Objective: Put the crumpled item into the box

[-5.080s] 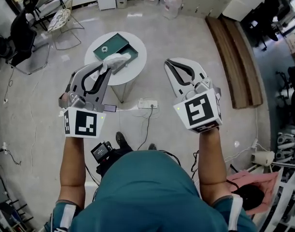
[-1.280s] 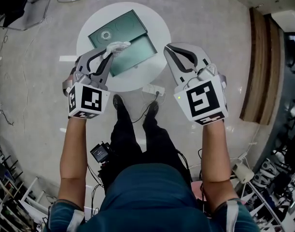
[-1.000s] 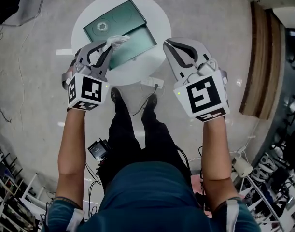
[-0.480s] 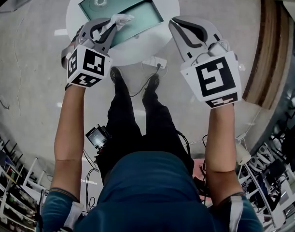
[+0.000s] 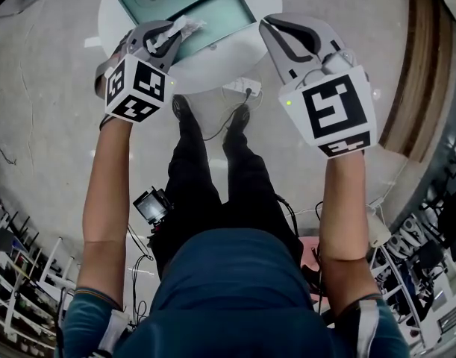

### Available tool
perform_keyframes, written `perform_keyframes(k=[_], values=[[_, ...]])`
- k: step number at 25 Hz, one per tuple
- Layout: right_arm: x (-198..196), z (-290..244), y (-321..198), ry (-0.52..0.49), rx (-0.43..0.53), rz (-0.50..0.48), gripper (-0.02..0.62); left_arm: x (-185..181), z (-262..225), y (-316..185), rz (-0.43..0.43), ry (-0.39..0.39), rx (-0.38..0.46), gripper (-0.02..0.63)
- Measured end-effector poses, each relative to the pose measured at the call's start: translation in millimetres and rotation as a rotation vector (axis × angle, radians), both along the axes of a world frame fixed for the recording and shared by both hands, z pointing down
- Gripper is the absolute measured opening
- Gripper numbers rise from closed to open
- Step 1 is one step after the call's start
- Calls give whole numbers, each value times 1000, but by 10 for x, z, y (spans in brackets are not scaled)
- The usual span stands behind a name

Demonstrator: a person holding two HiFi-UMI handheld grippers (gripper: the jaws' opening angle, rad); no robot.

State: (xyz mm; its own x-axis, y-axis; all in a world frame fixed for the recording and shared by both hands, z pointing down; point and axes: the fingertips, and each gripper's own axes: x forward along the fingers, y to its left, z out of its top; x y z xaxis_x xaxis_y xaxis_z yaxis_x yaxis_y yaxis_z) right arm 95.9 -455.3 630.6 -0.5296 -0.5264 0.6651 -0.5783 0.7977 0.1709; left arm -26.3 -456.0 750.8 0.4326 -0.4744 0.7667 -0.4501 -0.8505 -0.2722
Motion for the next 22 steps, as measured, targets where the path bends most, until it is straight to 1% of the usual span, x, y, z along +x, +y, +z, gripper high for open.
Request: perform_keyframes(k=[3,8,12,18,22], values=[[-22,-49,-2,0,3,0,40,-27,-31,4,4,-9,-4,104],[-54,-181,-5,-5,13,-6,40,-29,-189,-17,12,-9,13,161],[-46,-298,-4,-8,29,-9,40,-20,-379,-32,14,-13,47,163],[-48,-536,16,-14,55,-7,40,-20,-828,-10,20,-3,107,161],[-47,-770,22,-20,86,-7,40,4,-1203,25,23,29,140,147]])
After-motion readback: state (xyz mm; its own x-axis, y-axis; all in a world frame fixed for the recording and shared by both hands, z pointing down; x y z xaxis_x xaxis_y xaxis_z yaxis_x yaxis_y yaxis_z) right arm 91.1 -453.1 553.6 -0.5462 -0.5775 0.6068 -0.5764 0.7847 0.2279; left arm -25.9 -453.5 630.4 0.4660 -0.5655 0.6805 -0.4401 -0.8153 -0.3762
